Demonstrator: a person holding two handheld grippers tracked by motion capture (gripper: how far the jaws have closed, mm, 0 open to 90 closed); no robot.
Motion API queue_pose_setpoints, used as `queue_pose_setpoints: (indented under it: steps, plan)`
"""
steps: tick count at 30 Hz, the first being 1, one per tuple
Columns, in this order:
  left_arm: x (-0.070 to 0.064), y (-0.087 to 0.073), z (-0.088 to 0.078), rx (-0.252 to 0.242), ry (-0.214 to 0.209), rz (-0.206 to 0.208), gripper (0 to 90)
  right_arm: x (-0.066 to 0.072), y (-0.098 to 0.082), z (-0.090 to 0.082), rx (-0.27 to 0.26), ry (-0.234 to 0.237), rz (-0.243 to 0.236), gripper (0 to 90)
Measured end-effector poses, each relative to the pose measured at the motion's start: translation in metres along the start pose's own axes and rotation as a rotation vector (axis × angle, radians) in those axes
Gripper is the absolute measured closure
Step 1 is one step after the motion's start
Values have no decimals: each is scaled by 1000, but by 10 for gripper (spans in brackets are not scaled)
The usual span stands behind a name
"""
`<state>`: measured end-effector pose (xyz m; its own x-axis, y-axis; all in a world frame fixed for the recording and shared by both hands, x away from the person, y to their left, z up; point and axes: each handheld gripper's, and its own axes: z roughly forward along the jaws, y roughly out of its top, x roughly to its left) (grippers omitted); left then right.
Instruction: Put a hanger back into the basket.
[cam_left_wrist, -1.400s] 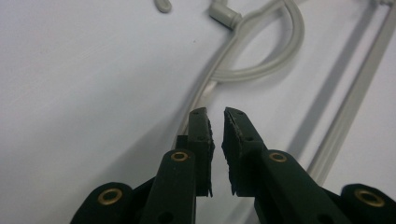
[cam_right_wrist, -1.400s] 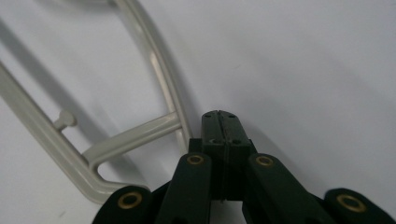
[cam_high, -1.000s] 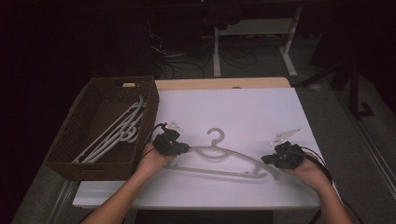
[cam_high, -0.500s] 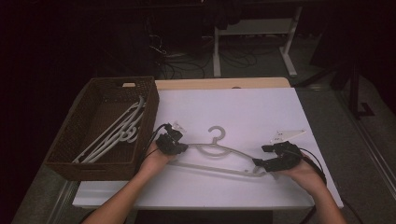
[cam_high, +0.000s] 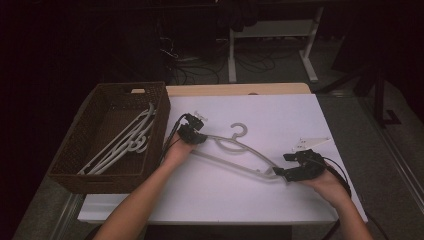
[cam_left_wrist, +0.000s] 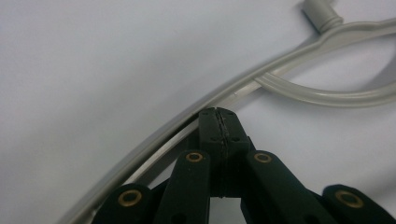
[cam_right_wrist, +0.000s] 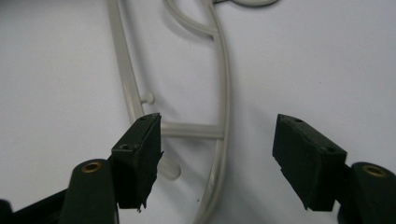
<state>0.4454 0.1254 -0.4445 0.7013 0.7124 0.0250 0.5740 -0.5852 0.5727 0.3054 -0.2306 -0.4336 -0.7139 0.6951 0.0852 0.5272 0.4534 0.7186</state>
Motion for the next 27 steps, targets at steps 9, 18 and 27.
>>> queue_pose_setpoints:
  steps: [9,18,27]
  plan:
    - [-7,6,-15,-74,-71,-42,734,-8,0,1,5,-16,31,626]
    - [-28,-30,-55,-119,-180,-35,500,-21,2,18,88,-74,26,879]
    - [-35,-41,-60,-106,-203,-22,453,-13,1,27,141,-15,-33,892]
